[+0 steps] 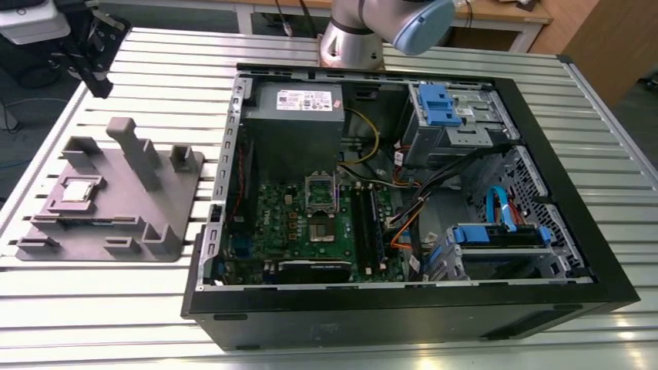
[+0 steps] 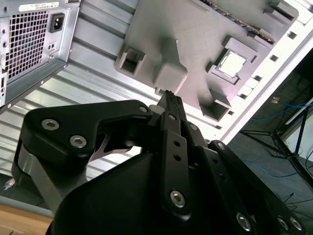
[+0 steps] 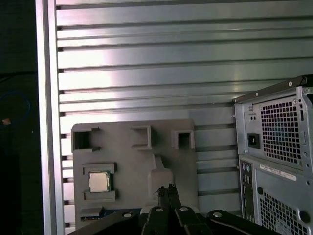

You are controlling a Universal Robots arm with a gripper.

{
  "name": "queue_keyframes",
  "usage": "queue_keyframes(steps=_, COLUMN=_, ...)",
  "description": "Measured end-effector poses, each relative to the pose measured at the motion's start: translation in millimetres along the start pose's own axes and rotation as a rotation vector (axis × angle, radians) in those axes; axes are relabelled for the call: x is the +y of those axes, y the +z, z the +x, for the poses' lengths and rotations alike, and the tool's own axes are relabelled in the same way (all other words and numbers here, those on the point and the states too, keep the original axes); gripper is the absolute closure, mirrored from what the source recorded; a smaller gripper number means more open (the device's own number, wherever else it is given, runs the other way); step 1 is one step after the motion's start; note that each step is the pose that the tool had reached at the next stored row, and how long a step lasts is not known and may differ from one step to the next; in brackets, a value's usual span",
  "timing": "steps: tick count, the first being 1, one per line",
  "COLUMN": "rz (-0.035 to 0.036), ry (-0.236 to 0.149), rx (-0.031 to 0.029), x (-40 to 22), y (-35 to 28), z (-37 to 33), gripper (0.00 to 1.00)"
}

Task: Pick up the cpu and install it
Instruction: 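Reach for the cpu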

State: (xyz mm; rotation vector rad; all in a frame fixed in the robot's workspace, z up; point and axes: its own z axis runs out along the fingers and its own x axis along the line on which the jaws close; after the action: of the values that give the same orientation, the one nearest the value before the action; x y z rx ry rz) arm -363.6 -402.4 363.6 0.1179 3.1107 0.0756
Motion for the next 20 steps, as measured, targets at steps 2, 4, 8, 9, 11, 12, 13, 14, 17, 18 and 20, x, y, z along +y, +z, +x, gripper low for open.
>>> queue_keyframes(steps=2, rz=0.0001, ry=0.0, rx=0.0, x=-2.0, y=1.9, z=1.2, gripper=0.89)
queue_keyframes(steps=4, rz=0.0, ry=0.0, rx=-0.0001, x=-3.8, y=4.1, z=3.6, gripper=0.89)
queue_keyframes(steps=8, rz=0.0001, ry=0.0, rx=0.0, x=-6.4, y=7.9, z=9.9, gripper=0.89)
queue_keyframes(steps=9, rz=0.0001, ry=0.0, rx=0.0001, x=-7.0, y=8.8, z=11.6, gripper=0.89)
queue_keyframes(steps=11, rz=0.0001, ry=0.0, rx=0.0, x=-8.2, y=10.7, z=15.3, gripper=0.89)
queue_keyframes(steps=12, rz=0.0001, ry=0.0, rx=0.0, x=-8.7, y=11.6, z=17.2, gripper=0.89)
queue_keyframes(steps=13, rz=0.0001, ry=0.0, rx=0.0, x=-9.3, y=12.4, z=19.1, gripper=0.89)
queue_keyframes(steps=14, rz=0.0001, ry=0.0, rx=-0.0001, x=-9.8, y=13.1, z=21.0, gripper=0.89)
queue_keyframes(steps=17, rz=0.0001, ry=0.0, rx=-0.0003, x=-11.4, y=15.5, z=27.2, gripper=0.89)
queue_keyframes(steps=18, rz=0.0, ry=0.0, rx=-0.0006, x=-11.9, y=16.3, z=29.7, gripper=0.89)
queue_keyframes(steps=20, rz=0.0, ry=0.0, rx=-0.0011, x=-12.8, y=18.0, z=34.5, gripper=0.89)
